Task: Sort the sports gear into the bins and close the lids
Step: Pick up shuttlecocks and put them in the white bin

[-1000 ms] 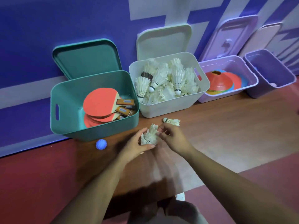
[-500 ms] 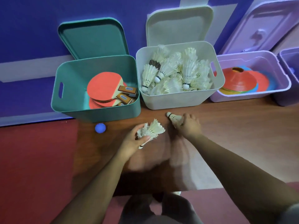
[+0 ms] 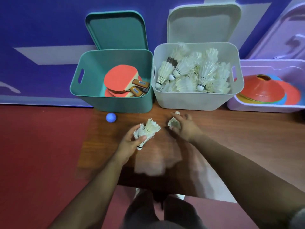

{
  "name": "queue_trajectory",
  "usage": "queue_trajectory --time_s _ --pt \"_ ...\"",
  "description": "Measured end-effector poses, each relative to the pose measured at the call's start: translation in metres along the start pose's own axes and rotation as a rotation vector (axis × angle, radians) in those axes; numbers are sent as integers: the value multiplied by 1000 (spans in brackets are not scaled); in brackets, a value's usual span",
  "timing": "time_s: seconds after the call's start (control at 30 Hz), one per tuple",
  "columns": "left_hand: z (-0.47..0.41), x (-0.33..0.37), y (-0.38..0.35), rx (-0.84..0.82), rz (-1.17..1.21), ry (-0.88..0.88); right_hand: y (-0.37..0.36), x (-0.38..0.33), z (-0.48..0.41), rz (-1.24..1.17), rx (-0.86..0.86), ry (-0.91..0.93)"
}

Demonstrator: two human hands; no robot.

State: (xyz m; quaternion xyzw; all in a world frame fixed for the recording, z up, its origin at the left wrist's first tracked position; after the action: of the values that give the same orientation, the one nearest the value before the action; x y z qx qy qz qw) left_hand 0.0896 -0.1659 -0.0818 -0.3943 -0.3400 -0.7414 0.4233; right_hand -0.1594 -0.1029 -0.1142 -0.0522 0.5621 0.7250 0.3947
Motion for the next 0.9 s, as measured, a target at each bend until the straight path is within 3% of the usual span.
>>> queue_trajectory --time_s 0.1,0.27,0.37,0.43,0.67,0.9 --pt "3 -3 4 11 1 -5 -11 -8 -2 -79 -70 -11" --pt "5 -4 17 26 10 2 -3 -19 24 -267 102 -30" --pt "3 0 36 40 19 -3 14 -49 37 -569 136 -45" --pt "2 3 51 32 20 -16 25 -77 40 -640 152 -12" --pt "-4 7 92 -95 8 -5 16 -164 40 -462 0 172" --pt "-4 9 131 -219 18 -9 -16 -220 28 -522 82 169"
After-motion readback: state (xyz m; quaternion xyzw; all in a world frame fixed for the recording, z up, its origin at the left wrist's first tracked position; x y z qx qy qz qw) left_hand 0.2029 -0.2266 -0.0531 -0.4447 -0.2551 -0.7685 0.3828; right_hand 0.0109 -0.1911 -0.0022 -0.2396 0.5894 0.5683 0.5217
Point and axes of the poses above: each hand's wrist, its own z-axis away from the middle knuckle, its own y-axis out of the back of the hand, x = y × z, the point moved 4 cm from there along -z, towards the middle knuckle, and after that the axes turned 8 degrees about x, right-handed, at the moved point
